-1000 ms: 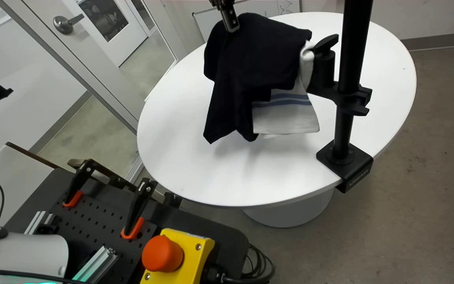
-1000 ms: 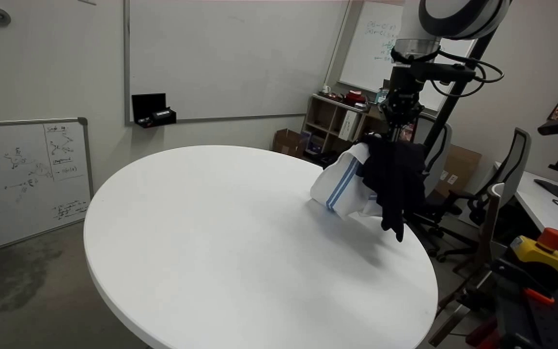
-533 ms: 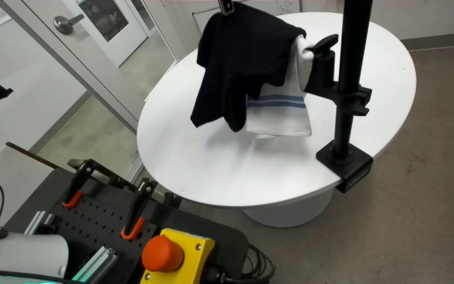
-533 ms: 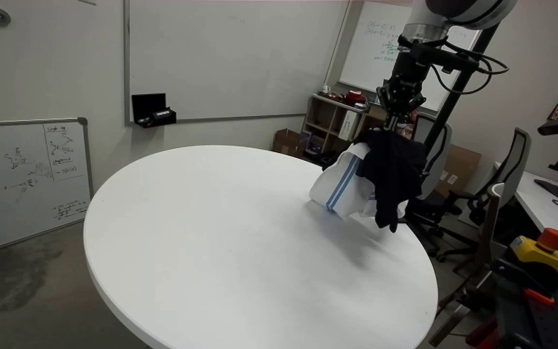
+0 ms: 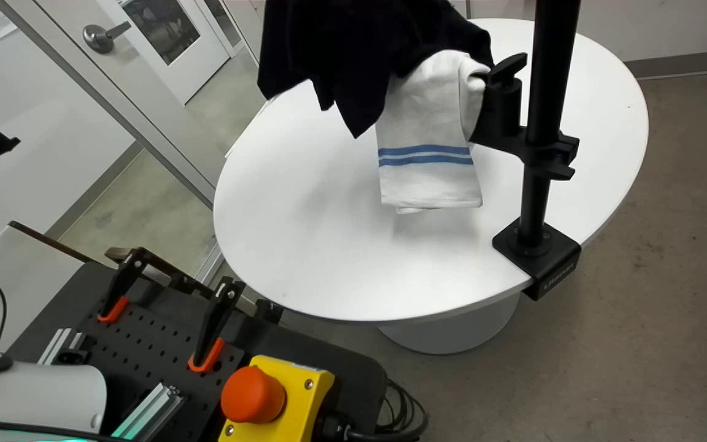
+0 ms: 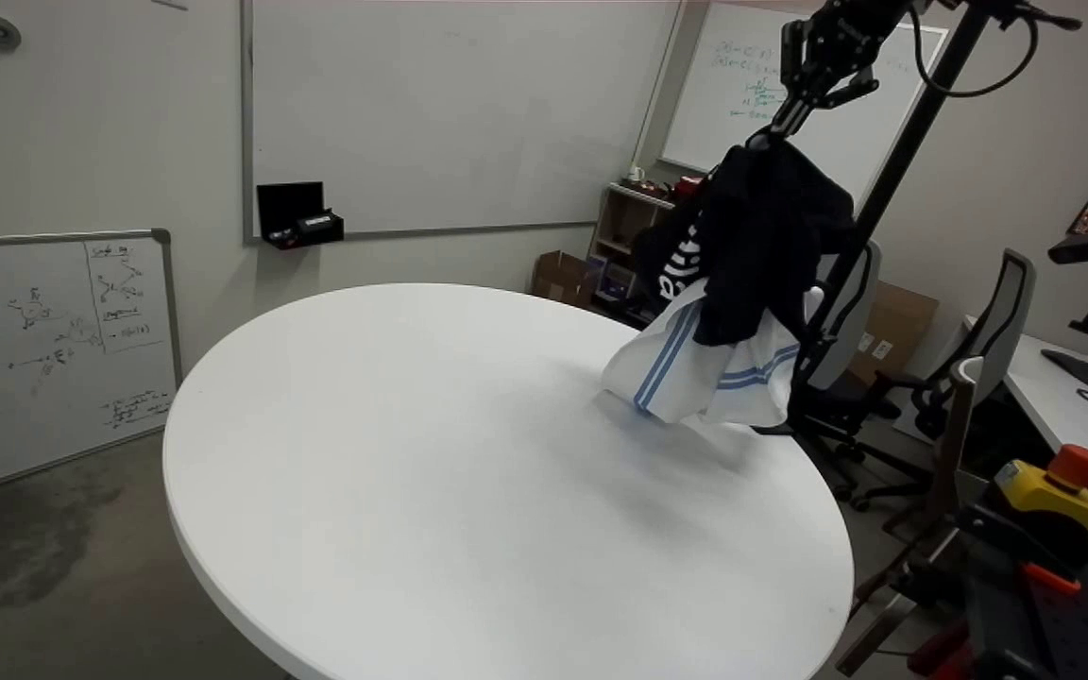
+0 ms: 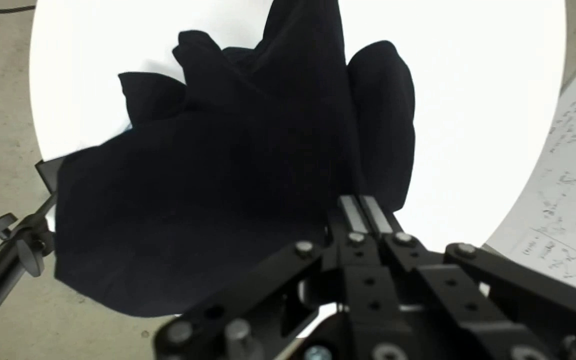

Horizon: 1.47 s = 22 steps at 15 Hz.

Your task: Remove the black piece of clothing from the rack and put it on the table.

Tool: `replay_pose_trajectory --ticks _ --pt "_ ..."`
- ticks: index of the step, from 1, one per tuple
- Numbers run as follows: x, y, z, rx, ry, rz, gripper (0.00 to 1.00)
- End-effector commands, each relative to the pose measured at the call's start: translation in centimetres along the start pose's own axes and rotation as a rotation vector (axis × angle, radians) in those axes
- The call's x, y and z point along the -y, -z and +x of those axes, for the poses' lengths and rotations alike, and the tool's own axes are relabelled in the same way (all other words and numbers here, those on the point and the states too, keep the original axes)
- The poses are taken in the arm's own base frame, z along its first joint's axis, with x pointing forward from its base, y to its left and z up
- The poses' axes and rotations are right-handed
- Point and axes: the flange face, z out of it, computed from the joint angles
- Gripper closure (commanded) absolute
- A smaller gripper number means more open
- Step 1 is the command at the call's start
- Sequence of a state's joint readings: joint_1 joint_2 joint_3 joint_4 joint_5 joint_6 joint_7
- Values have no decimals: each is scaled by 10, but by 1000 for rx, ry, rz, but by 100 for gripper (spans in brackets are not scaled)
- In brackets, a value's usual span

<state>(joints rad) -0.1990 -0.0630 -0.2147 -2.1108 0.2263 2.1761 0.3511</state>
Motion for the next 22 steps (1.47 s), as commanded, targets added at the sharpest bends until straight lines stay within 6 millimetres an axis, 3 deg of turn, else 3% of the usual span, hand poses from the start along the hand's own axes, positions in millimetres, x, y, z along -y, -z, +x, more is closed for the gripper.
replay_pose_trajectory --ticks 1,6,10,13,16,22 --pt "13 55 -24 -2 42 121 99" --pt "53 127 -68 -43 179 264 99" --pt "89 153 -130 -5 354 313 99" --pt "101 152 -181 73 459 298 99" --pt "102 139 -219 150 522 243 99" --pt "92 75 -249 260 548 80 99"
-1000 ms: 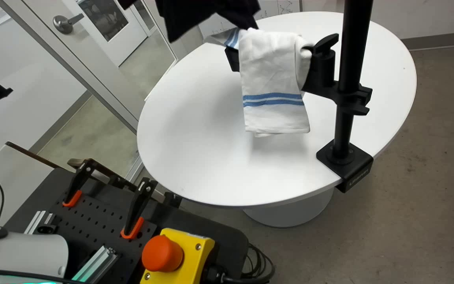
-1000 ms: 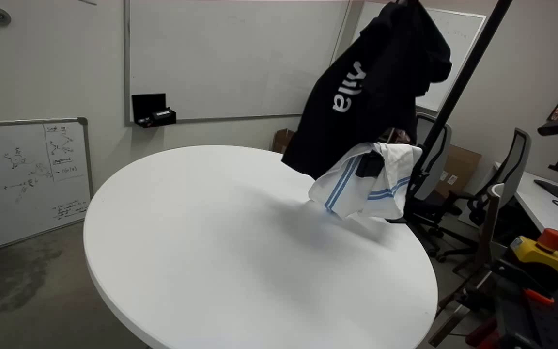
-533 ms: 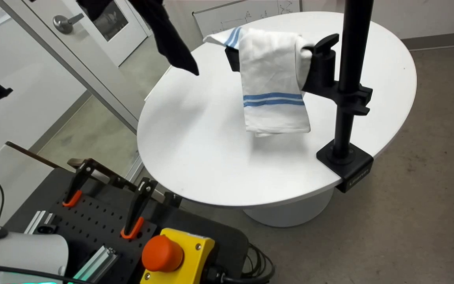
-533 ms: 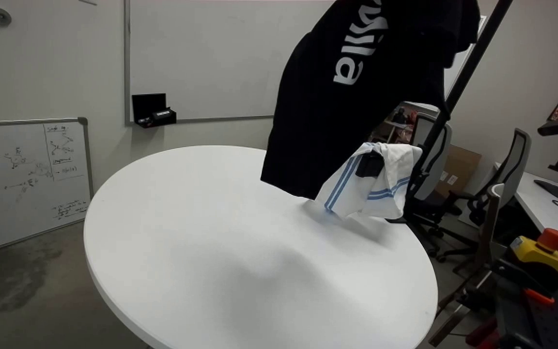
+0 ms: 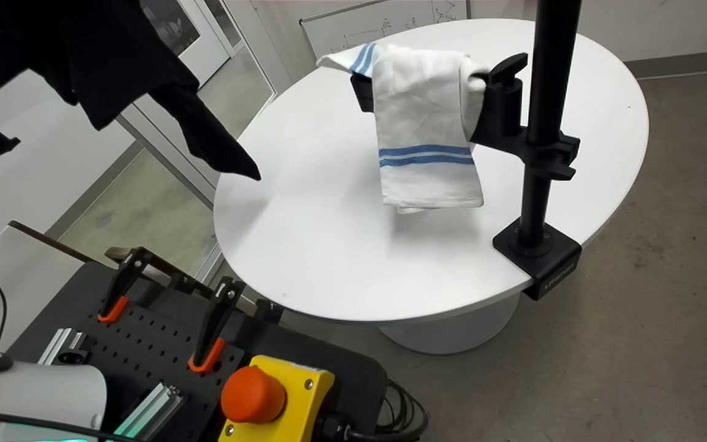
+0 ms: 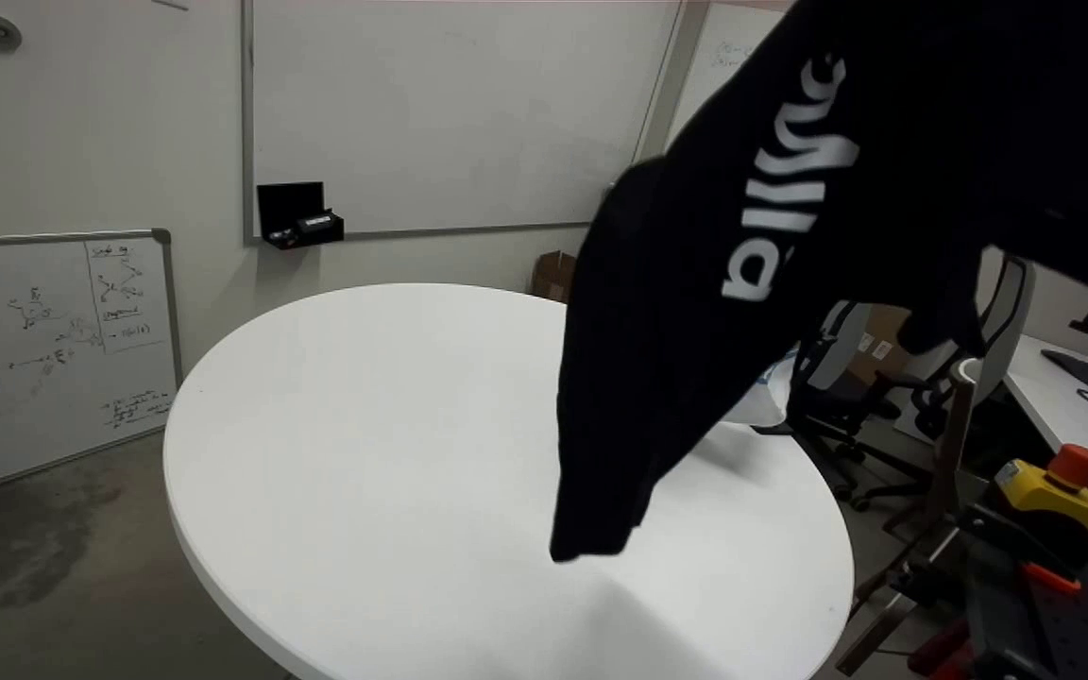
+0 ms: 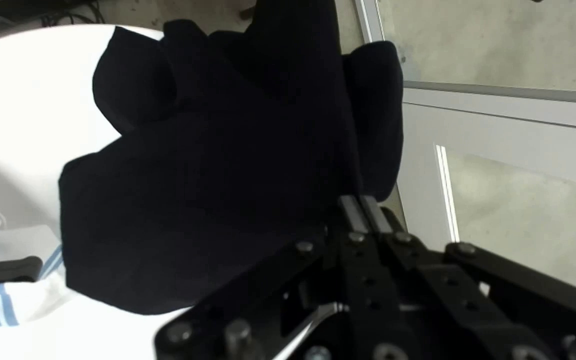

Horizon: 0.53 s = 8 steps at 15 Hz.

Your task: Remove the black piece of clothing from the rack and put it on the table.

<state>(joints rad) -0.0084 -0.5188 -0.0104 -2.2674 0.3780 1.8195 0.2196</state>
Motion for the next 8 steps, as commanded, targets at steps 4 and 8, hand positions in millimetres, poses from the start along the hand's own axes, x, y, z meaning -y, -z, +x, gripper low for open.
replay_pose_trajectory --ticks 4,8 --pt "-12 -74 -8 97 56 -82 99" --pt "-22 -122 2 134 61 -162 99"
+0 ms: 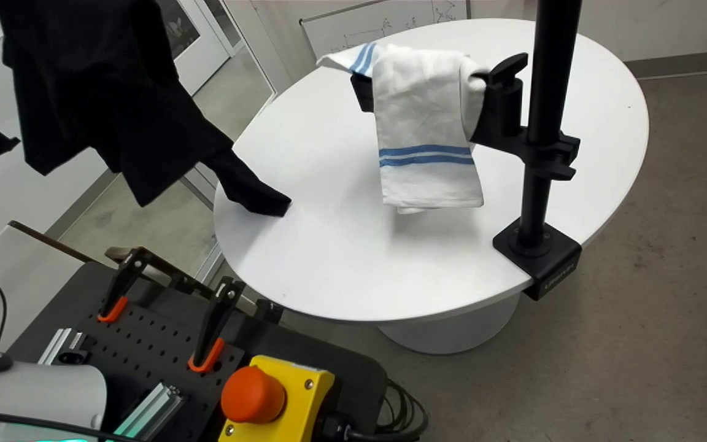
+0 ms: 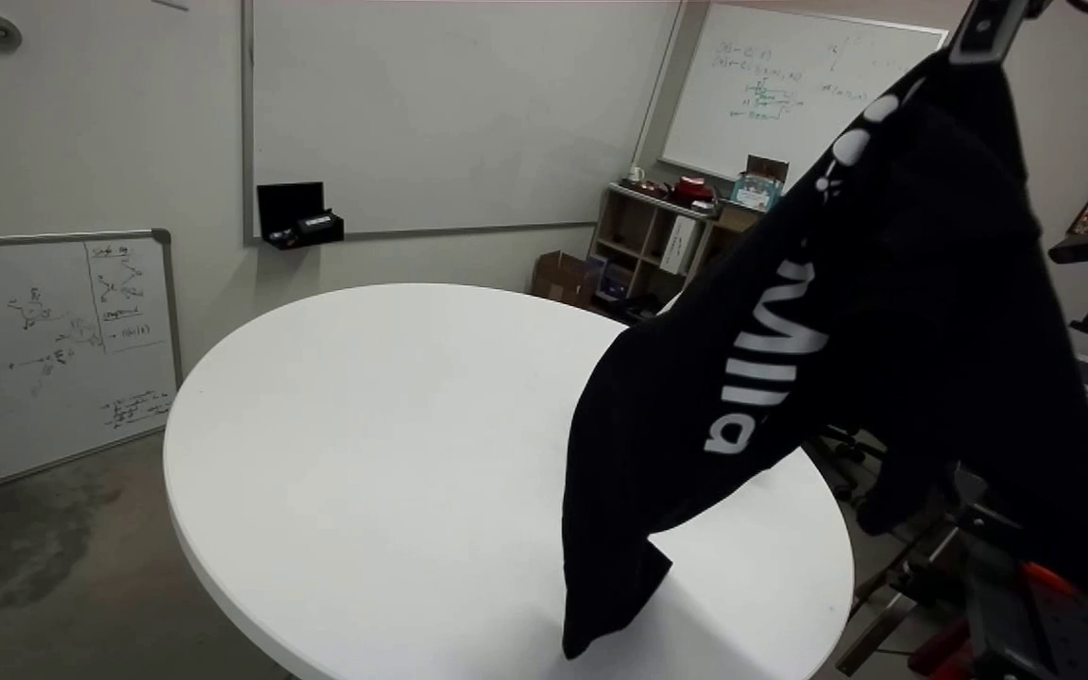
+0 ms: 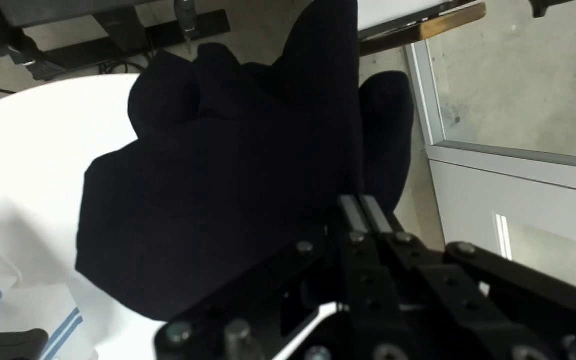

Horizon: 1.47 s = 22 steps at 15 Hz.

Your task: Remove the black piece of clothing from the rack and put it on the table.

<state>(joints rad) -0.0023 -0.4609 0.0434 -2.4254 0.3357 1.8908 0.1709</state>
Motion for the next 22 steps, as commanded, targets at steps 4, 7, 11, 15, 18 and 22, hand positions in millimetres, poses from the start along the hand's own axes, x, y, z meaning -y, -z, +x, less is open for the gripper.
replay_pose_trajectory --ticks 4,7,11,15,18,22 --pt "-8 -60 43 -26 5 -114 99" --pt "-8 -77 64 -82 8 -119 99" --pt "-4 -99 76 -124 17 -126 99" --pt "-1 -117 79 -122 16 -132 99" --pt "-3 -125 81 -156 -10 -130 70" --pt "-9 -130 84 -197 -38 -126 43"
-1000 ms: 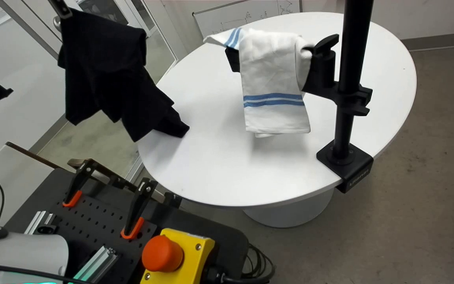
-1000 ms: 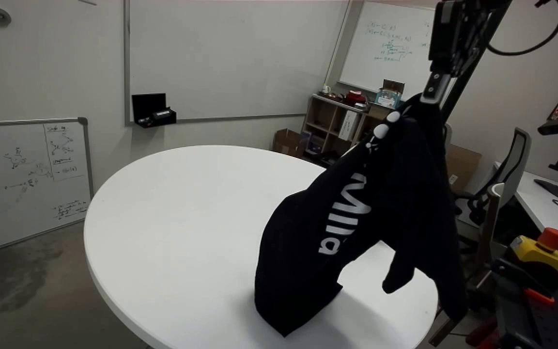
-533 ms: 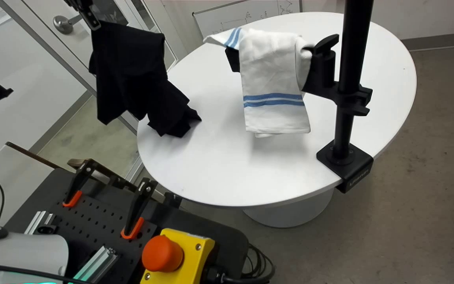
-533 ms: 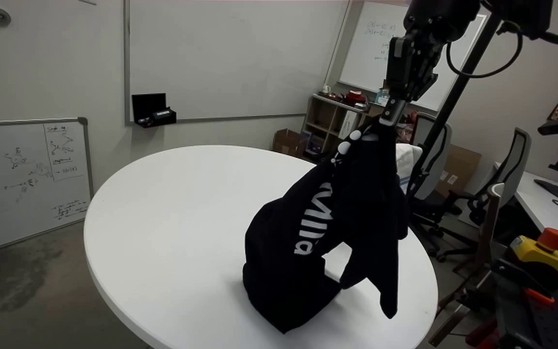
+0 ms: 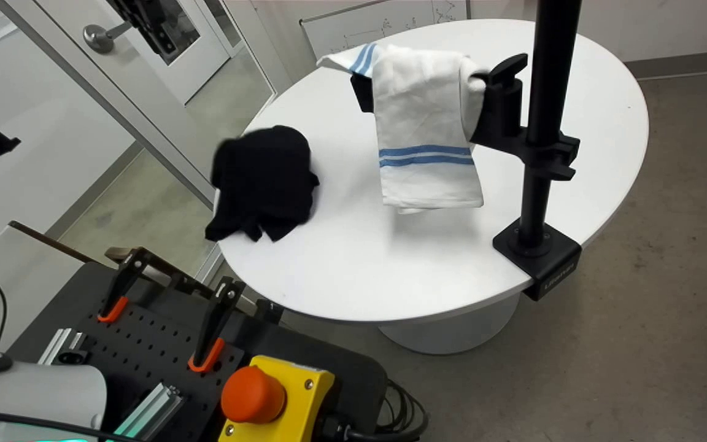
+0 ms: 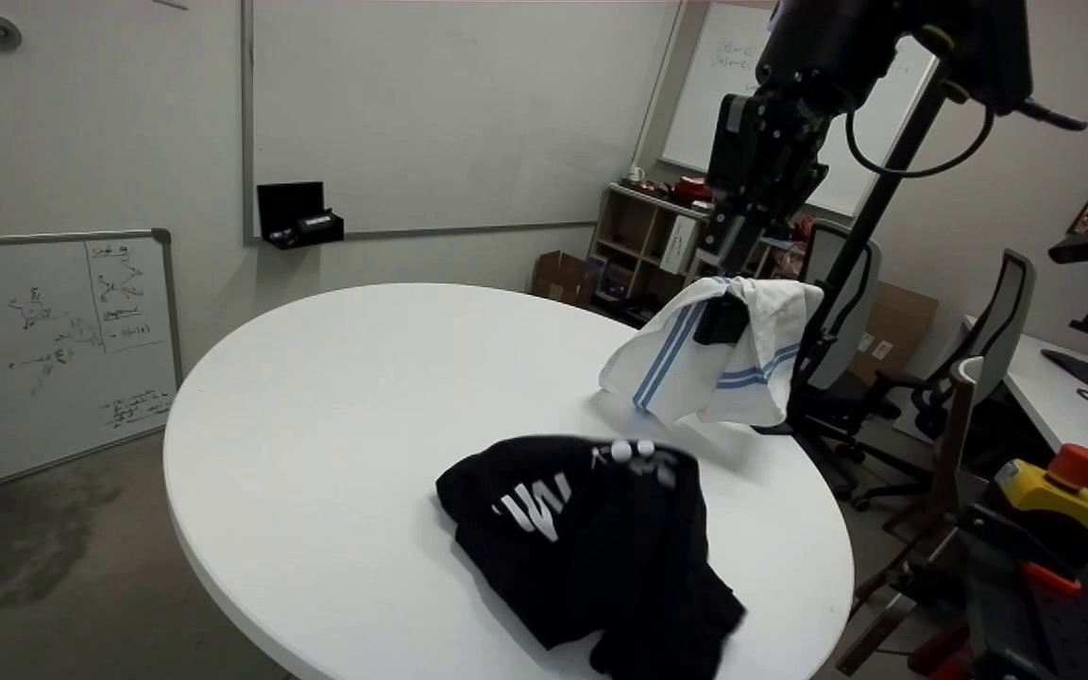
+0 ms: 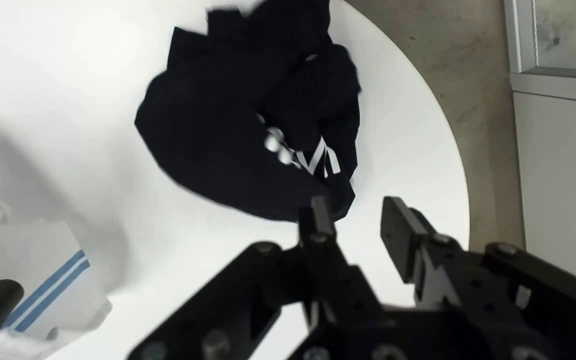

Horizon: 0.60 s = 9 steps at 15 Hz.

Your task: Remove the black piece of clothing from the rack and put it on the table.

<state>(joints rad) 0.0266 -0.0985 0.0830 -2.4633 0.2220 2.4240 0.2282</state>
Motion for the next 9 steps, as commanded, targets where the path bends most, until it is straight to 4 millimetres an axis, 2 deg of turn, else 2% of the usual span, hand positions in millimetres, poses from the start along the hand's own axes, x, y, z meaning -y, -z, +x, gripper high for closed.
replay_pose_trajectory --ticks 1,5,6,9 --pt "-2 -4 0 -47 -35 -10 35" --pt "-6 -2 -1 -60 -69 1 6" --pt "-7 1 -1 -60 -77 8 1" --pt "-12 11 1 -51 -115 16 0"
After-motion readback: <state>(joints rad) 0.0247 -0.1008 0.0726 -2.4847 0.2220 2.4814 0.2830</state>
